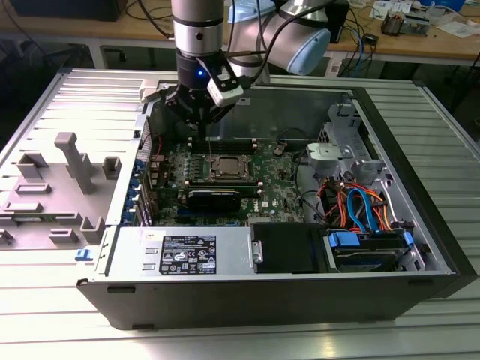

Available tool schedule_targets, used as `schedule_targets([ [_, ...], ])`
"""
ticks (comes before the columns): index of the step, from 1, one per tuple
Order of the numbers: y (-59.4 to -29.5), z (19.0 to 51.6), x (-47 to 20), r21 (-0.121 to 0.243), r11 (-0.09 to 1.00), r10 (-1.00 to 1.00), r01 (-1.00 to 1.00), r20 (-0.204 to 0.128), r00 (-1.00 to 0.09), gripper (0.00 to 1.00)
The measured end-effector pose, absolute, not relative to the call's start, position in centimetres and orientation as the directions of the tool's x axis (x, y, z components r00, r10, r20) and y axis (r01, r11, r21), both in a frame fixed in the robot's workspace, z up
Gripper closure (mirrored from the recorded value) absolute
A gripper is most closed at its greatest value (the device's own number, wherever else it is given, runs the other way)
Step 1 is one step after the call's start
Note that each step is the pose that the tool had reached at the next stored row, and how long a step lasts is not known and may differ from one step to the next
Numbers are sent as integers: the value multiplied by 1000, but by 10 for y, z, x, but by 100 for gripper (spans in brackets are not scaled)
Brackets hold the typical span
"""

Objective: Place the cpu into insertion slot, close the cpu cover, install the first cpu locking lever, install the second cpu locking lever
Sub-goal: 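Install the first cpu locking lever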

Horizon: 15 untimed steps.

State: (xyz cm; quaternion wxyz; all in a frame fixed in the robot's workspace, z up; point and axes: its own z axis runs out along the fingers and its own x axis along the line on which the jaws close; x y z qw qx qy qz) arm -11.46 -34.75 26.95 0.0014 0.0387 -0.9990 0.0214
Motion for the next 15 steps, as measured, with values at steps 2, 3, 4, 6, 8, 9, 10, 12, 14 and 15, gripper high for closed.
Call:
schedule_targets([
  [2,-345,269,-113,-43,996,-78,-78,4,-997,89],
  [3,-344,268,-113,-43,996,-78,-78,4,-997,89],
  [4,-344,268,-113,-43,996,-78,-78,4,-997,89],
  [6,-341,268,-111,-43,996,-78,-78,4,-997,89],
  [8,-338,267,-108,-43,996,-78,-78,4,-997,89],
  [9,-337,266,-106,-43,996,-78,-78,4,-997,89],
  [10,-337,266,-105,-43,996,-78,-78,4,-997,89],
  [12,-337,265,-103,-43,996,-78,-78,4,-997,89],
  [14,-337,264,-102,-43,996,-78,-78,4,-997,89],
  [15,-337,264,-102,-43,996,-78,-78,4,-997,89],
])
